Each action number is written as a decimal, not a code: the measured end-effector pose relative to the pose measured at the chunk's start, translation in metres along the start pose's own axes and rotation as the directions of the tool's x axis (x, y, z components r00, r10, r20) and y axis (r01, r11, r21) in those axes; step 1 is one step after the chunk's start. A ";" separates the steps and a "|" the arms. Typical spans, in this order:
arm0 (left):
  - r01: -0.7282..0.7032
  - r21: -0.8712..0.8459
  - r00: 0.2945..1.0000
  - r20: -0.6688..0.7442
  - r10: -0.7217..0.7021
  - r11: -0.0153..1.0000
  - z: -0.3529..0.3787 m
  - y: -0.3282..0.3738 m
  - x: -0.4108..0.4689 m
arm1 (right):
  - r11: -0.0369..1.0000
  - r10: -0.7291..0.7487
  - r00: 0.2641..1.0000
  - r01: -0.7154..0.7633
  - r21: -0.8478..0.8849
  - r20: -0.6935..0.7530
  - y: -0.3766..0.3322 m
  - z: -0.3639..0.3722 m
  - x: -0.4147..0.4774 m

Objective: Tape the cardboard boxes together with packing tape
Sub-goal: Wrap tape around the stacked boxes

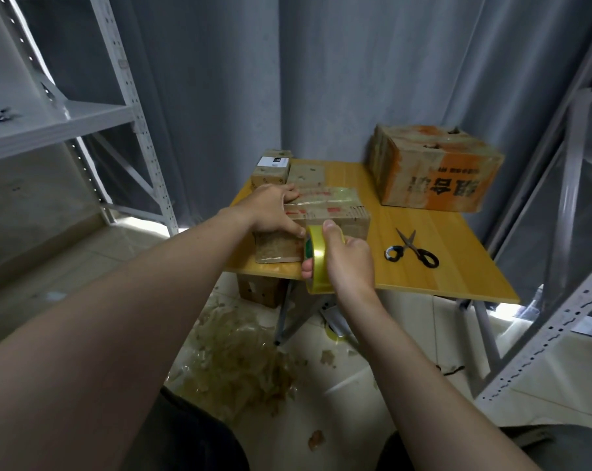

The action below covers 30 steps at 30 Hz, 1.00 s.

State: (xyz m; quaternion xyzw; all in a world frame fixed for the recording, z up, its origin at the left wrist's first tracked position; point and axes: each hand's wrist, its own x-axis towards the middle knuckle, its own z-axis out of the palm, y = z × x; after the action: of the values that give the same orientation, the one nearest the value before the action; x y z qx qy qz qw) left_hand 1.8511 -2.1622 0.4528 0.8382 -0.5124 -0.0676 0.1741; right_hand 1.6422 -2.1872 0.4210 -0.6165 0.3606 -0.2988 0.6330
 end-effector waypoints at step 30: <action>0.026 -0.169 0.960 0.278 0.022 0.985 -0.049 0.012 -0.017 | 0.960 -0.252 0.968 0.248 0.133 0.016 -0.036 -0.022 -0.039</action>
State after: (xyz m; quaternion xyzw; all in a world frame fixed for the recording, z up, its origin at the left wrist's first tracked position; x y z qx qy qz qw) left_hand 1.8476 -2.1417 0.5017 0.8028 -0.5234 -0.2286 0.1713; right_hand 1.6047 -2.1702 0.4605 -0.6194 0.2493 -0.3891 0.6347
